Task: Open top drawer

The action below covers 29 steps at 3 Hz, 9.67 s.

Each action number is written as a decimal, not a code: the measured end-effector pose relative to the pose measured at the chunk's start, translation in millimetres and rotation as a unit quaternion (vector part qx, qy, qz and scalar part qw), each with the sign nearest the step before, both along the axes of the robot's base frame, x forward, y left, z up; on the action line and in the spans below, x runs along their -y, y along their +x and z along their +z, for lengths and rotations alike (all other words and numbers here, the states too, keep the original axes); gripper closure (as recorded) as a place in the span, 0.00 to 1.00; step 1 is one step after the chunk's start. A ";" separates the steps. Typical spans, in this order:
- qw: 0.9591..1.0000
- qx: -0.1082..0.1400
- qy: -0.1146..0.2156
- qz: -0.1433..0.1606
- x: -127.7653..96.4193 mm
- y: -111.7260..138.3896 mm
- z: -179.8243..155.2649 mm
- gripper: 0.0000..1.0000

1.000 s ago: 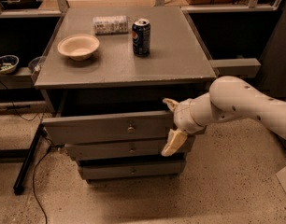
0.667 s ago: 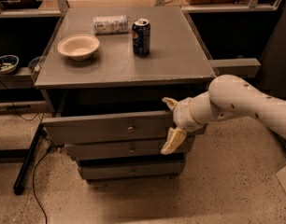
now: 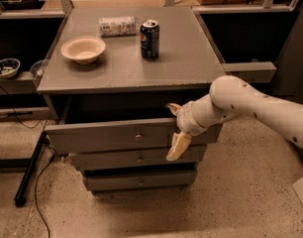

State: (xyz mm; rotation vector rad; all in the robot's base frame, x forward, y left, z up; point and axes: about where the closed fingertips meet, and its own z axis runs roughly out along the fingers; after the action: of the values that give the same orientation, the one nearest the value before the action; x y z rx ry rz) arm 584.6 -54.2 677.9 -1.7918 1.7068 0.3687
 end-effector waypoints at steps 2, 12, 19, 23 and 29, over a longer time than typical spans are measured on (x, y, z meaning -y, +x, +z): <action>0.995 -0.060 -0.063 0.045 -2.5 -19.1 -34.8 0.00; 0.987 -0.056 0.109 0.105 31.1 -204.8 2.3 0.00; 0.998 0.026 0.044 0.036 40.3 -202.5 39.7 0.00; 0.997 -0.010 0.004 0.079 -32.0 -133.2 -16.3 0.00; 0.995 -0.009 -0.001 0.103 -9.0 -178.5 5.3 0.00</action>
Offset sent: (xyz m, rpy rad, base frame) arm -0.0388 -0.0020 -0.0621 -0.1758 0.2069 0.1377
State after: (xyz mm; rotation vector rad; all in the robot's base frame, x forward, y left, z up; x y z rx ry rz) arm 406.1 -45.2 683.2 -1.9767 1.5385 0.4725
